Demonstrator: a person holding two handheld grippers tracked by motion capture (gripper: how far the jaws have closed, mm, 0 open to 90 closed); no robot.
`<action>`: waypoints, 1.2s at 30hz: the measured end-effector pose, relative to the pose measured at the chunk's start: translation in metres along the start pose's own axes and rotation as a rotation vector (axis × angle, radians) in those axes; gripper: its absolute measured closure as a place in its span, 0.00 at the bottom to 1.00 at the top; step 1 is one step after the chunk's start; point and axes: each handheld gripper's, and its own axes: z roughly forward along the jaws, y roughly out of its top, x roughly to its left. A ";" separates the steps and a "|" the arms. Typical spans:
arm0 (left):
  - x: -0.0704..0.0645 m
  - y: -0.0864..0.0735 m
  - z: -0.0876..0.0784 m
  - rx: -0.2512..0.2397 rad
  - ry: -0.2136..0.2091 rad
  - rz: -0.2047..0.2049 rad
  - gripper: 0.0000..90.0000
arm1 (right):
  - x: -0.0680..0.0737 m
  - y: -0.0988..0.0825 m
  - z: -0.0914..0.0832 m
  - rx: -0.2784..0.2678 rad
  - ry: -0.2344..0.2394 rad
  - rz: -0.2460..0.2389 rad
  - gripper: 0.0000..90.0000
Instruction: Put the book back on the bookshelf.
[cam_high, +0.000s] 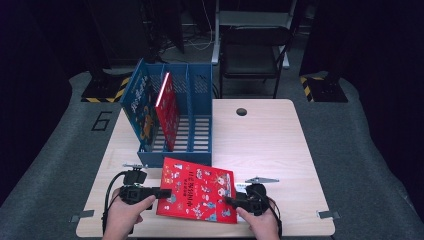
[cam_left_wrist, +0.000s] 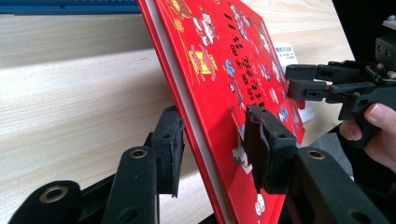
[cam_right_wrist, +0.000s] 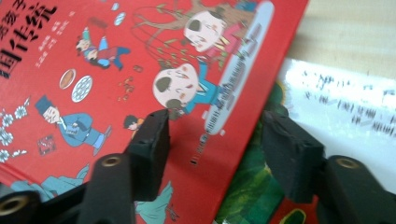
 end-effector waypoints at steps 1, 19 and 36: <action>0.000 0.000 0.000 -0.001 -0.002 -0.002 0.65 | -0.002 -0.001 0.000 0.007 0.011 0.026 0.45; -0.006 0.004 -0.005 -0.009 -0.004 0.022 0.65 | 0.003 0.002 0.004 0.023 0.049 0.059 0.36; -0.012 0.013 -0.018 -0.028 0.006 0.046 0.65 | 0.006 0.003 0.009 0.023 0.091 0.094 0.35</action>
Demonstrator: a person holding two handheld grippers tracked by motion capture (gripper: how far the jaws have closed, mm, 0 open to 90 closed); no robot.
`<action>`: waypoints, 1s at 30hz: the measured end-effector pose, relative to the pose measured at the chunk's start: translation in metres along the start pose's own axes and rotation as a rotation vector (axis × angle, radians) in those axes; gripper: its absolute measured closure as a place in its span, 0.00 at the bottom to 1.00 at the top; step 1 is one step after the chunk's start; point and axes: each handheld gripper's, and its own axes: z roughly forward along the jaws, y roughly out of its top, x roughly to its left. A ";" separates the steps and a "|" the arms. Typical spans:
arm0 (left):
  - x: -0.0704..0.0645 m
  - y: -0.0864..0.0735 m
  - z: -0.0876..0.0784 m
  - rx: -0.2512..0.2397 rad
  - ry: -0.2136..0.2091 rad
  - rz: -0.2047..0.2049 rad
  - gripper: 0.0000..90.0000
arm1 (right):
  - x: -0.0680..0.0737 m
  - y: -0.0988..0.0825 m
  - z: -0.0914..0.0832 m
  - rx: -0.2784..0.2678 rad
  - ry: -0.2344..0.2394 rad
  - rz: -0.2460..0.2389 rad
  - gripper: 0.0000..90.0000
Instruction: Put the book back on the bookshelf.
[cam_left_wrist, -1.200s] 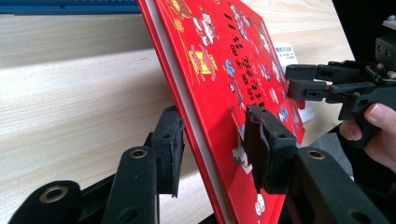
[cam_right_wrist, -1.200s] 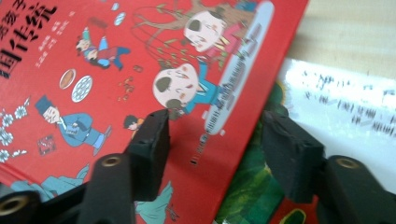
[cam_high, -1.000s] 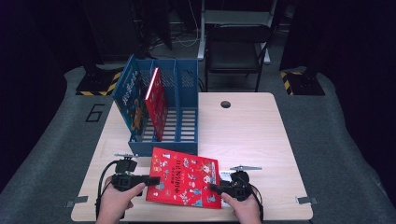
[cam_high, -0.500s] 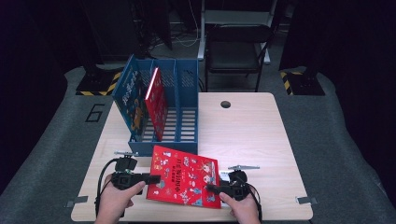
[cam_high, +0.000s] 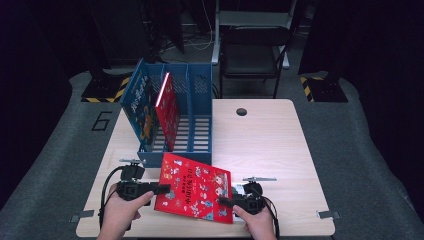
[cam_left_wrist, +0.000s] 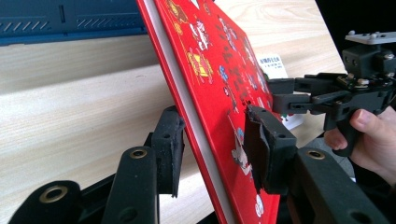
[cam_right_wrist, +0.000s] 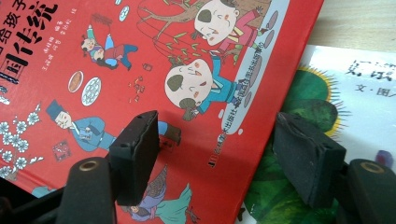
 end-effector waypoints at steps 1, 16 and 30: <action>-0.001 0.001 -0.001 0.005 -0.009 -0.002 0.65 | 0.000 0.000 0.001 0.001 0.008 0.007 0.35; -0.013 0.013 -0.007 -0.001 -0.003 0.026 0.65 | -0.001 0.001 0.002 0.000 0.050 0.040 0.35; -0.019 0.015 0.002 0.023 0.000 0.023 0.64 | -0.004 -0.001 0.002 -0.019 0.064 0.032 0.35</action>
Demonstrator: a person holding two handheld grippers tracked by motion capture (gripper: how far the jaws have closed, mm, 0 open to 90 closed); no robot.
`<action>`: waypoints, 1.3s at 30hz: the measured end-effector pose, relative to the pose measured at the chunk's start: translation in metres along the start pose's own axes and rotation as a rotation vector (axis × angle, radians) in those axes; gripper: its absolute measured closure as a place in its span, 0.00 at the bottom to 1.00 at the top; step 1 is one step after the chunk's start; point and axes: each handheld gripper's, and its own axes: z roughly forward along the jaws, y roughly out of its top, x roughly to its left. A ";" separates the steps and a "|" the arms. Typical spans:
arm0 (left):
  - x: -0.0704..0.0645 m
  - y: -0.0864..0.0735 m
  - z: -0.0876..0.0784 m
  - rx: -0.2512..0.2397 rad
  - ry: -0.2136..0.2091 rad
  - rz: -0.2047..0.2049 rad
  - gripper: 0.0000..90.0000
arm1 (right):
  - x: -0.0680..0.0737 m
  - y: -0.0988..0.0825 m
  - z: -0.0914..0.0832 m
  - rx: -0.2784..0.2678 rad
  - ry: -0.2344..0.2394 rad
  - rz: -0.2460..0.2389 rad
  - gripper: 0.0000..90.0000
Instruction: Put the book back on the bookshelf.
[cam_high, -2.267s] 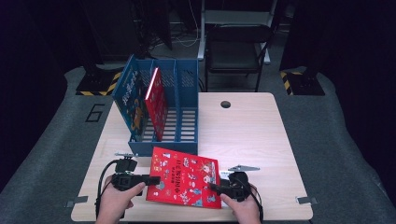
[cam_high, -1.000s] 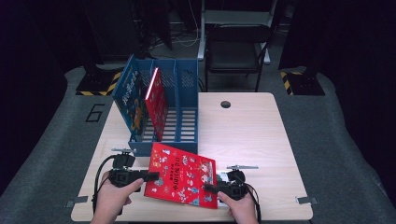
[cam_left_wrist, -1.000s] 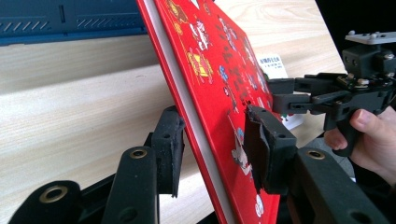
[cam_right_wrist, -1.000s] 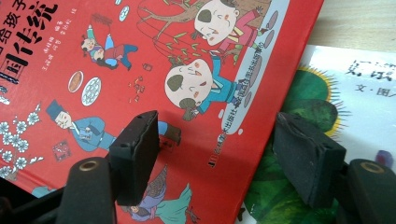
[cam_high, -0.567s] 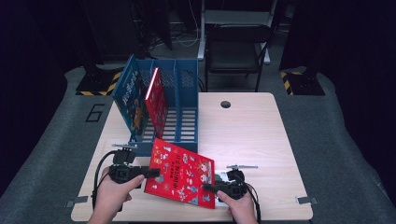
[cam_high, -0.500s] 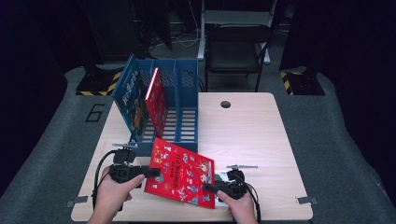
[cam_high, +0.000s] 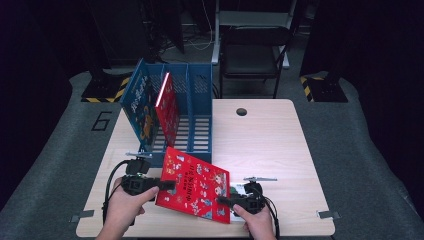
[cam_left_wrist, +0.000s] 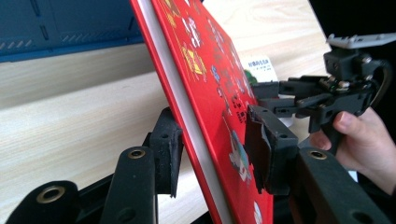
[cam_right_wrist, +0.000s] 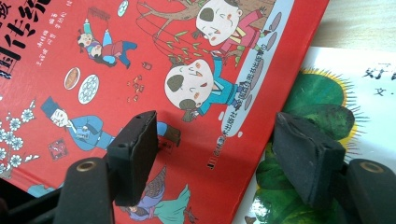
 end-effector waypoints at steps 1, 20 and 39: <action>0.000 0.000 0.001 0.011 0.003 0.007 0.64 | 0.000 0.000 0.000 0.000 0.000 0.000 0.35; -0.003 -0.002 0.021 0.079 -0.058 0.020 0.66 | -0.003 0.000 0.000 -0.004 0.016 -0.003 0.35; -0.022 0.015 0.008 0.088 -0.028 0.089 0.72 | 0.005 0.003 0.002 0.003 0.058 -0.032 0.43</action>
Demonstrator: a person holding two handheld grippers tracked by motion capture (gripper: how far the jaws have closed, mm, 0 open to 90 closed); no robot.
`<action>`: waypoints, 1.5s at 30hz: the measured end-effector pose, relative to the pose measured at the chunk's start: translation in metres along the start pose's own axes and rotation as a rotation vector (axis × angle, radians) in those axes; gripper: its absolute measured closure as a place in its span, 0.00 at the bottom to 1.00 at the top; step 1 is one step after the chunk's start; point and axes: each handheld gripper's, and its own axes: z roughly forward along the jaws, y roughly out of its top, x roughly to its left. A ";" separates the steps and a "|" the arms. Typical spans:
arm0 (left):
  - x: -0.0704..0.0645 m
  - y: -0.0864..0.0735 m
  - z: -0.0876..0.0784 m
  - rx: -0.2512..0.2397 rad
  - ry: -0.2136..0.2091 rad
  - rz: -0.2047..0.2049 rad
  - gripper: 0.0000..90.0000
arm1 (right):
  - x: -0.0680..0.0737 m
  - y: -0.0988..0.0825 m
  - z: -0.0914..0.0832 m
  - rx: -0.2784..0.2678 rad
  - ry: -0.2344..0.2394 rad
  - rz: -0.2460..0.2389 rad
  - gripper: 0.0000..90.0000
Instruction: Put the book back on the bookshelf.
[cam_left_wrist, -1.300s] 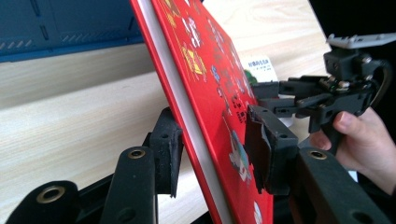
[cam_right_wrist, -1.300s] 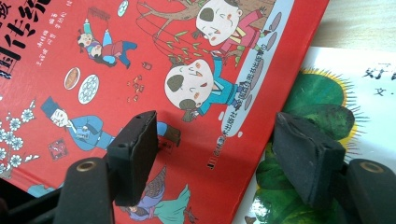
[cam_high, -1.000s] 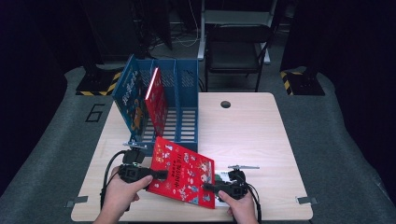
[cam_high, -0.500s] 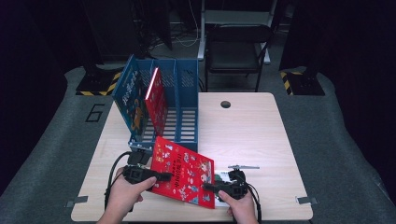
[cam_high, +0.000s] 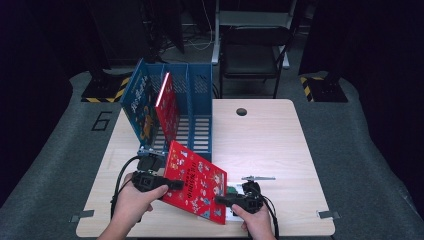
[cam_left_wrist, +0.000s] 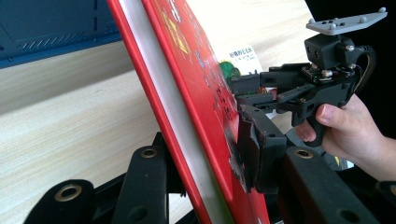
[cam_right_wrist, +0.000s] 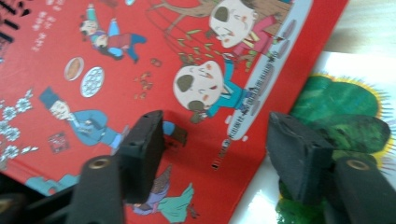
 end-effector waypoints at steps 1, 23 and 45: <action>-0.001 0.001 0.000 0.005 0.002 0.005 0.72 | 0.000 0.000 0.000 -0.001 0.001 0.000 0.43; -0.015 0.016 -0.004 0.039 0.023 0.035 0.75 | 0.000 -0.007 -0.005 0.043 -0.154 -0.106 0.70; -0.037 0.036 -0.011 0.047 0.077 0.107 0.80 | 0.008 -0.007 0.004 0.052 -0.145 -0.140 0.71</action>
